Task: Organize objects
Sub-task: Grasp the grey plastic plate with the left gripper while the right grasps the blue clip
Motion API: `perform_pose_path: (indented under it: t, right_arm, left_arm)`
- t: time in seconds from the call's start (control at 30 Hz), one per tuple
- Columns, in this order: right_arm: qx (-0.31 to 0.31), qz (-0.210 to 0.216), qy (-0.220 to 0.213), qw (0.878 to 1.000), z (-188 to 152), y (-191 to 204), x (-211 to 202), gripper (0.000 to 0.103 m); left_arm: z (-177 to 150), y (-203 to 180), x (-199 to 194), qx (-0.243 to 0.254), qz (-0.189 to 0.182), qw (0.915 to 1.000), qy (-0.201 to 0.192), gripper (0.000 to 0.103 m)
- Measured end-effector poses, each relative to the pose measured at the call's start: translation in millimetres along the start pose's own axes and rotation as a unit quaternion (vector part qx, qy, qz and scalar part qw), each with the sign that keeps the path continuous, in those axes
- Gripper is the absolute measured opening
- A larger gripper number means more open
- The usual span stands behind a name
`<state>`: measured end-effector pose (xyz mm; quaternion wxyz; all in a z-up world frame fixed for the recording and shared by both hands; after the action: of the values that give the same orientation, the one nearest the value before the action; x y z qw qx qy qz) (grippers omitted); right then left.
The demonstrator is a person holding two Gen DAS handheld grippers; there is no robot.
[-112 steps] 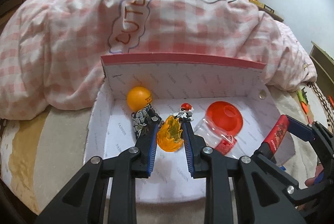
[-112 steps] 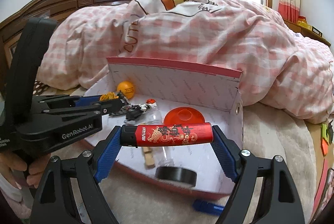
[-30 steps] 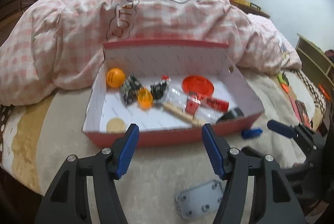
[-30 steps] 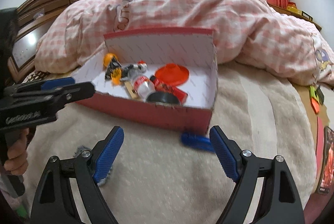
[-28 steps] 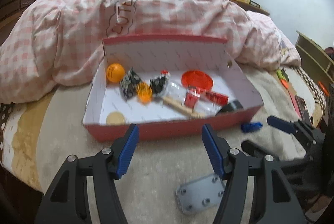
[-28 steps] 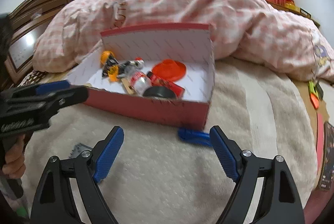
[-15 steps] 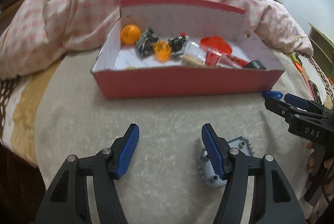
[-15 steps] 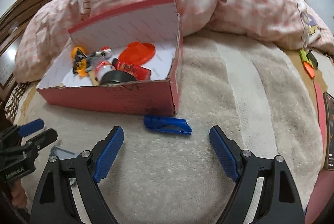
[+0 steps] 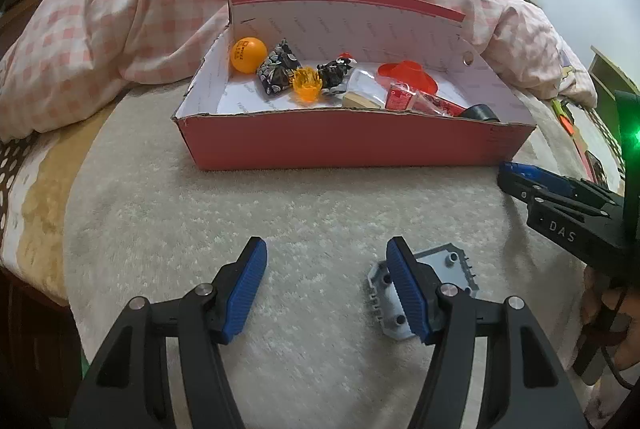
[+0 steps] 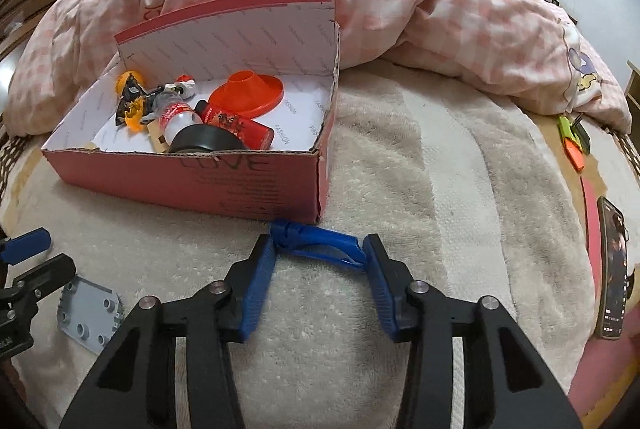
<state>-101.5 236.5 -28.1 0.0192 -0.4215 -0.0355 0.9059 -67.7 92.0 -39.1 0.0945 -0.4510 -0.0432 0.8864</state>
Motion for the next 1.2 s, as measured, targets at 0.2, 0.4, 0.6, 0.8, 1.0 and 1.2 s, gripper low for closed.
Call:
perform_pose_path:
  t: [0.2, 0.4, 0.6, 0.8, 1.0, 1.2]
  right_arm:
    - [0.010, 0.031, -0.009, 0.999, -4.6, 5.2, -13.1, 0.046]
    - [-0.006, 0.067, -0.022, 0.998, -12.0, 26.3, -31.1, 0.046]
    - [-0.001, 0.068, -0.027, 0.997, -18.1, 22.4, -37.5, 0.046]
    - [0.009, 0.066, -0.020, 0.998, -26.1, 12.5, -35.3, 0.046]
    - [0.015, 0.071, -0.017, 0.997, -30.5, 10.4, -31.3, 0.046]
    - [0.017, 0.070, -0.016, 0.997, -31.9, 8.6, -28.9, 0.046]
  left_arm:
    - [-7.0, -8.1, -11.4, -0.010, -0.016, 0.9997, 0.013, 0.063]
    - [-14.5, -25.9, -14.6, -0.046, -0.049, 0.9966, 0.046, 0.064]
    - [-24.5, -48.5, -6.7, -0.027, -0.029, 0.9974, 0.060, 0.068]
    - [-31.2, -63.5, 0.8, 0.002, -0.011, 0.9980, 0.062, 0.072]
    - [-27.5, -64.4, 7.4, -0.001, -0.001, 0.9984, 0.056, 0.076]
    - [-27.2, -63.9, 10.1, -0.003, 0.004, 0.9991, 0.043, 0.078]
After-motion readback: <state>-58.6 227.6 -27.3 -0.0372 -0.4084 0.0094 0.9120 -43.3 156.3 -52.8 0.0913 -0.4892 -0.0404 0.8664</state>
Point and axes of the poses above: each gripper's, at about its wrist camera, not at the fingertips, and x roughly the way its jaws point, y to its left, z to its top, the point moved 7 cm from there along x, roughly the way its jaws point, and after that the axes turned 6 degrees about -x, right-handed, at the moved point
